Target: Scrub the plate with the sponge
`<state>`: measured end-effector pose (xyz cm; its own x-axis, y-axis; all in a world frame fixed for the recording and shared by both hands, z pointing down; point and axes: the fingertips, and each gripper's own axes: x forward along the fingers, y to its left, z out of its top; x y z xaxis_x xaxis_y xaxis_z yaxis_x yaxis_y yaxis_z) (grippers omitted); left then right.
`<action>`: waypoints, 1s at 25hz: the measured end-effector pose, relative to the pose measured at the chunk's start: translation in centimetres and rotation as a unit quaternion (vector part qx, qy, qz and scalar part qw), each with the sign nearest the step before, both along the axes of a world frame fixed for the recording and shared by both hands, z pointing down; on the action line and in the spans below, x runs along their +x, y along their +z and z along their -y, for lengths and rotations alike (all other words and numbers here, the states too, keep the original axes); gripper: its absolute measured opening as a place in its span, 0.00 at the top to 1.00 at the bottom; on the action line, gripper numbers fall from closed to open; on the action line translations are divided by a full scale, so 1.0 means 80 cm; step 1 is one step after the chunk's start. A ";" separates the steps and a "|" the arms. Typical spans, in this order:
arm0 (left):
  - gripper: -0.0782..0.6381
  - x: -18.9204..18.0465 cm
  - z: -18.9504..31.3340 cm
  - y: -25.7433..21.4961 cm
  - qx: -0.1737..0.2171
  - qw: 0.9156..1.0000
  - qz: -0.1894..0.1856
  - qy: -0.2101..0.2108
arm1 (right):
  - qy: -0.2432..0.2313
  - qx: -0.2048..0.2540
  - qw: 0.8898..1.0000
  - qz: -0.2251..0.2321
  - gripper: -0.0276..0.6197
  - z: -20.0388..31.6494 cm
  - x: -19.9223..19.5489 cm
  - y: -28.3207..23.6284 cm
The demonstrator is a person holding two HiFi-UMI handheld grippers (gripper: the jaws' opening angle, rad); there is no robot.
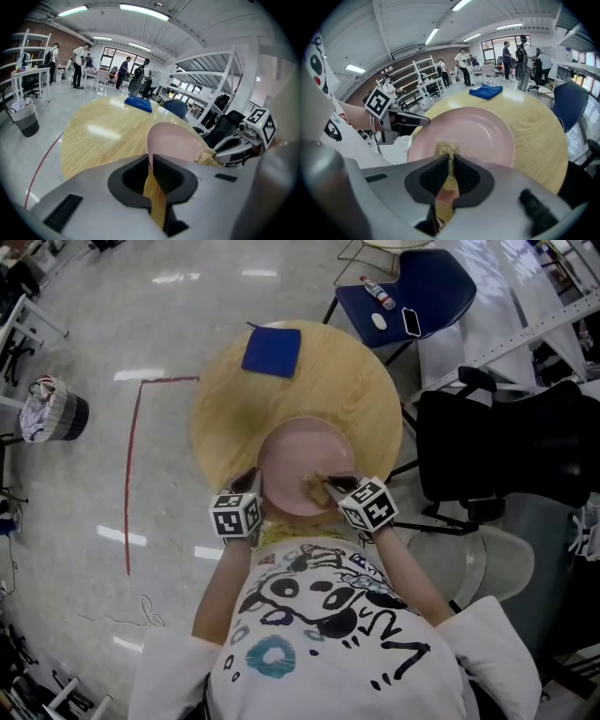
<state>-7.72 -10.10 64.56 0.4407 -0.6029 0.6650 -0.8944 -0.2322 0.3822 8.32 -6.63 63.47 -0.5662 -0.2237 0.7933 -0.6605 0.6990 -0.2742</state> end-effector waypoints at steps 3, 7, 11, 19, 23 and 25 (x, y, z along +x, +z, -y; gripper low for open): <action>0.84 0.002 0.001 0.000 0.003 1.000 0.002 -0.003 | -0.012 -0.006 1.000 0.007 0.89 -0.009 -0.014 0.001; 0.84 0.003 0.002 0.001 0.004 1.000 0.003 -0.006 | -0.029 -0.014 0.999 0.017 0.89 -0.019 -0.037 0.004; 0.84 0.004 0.001 0.000 0.004 1.000 0.005 -0.008 | -0.054 -0.016 0.998 0.019 0.89 -0.021 -0.056 0.006; 0.84 0.003 -0.011 -0.001 -0.011 1.000 -0.017 -0.024 | -0.090 -0.021 0.995 0.029 0.89 -0.013 -0.091 0.010; 0.84 -0.001 -0.022 0.000 -0.023 0.998 -0.043 -0.037 | -0.098 -0.020 0.995 0.031 0.89 -0.005 -0.103 0.012; 0.84 -0.003 -0.027 0.000 -0.026 0.998 -0.048 -0.040 | -0.100 -0.019 0.994 0.033 0.89 0.000 -0.110 0.014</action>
<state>-8.00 -7.92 64.59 0.4565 -0.6046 0.6528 -0.8676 -0.1397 0.4772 -0.47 -6.64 64.56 -0.6476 -0.0719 0.7586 -0.4882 0.8036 -0.3405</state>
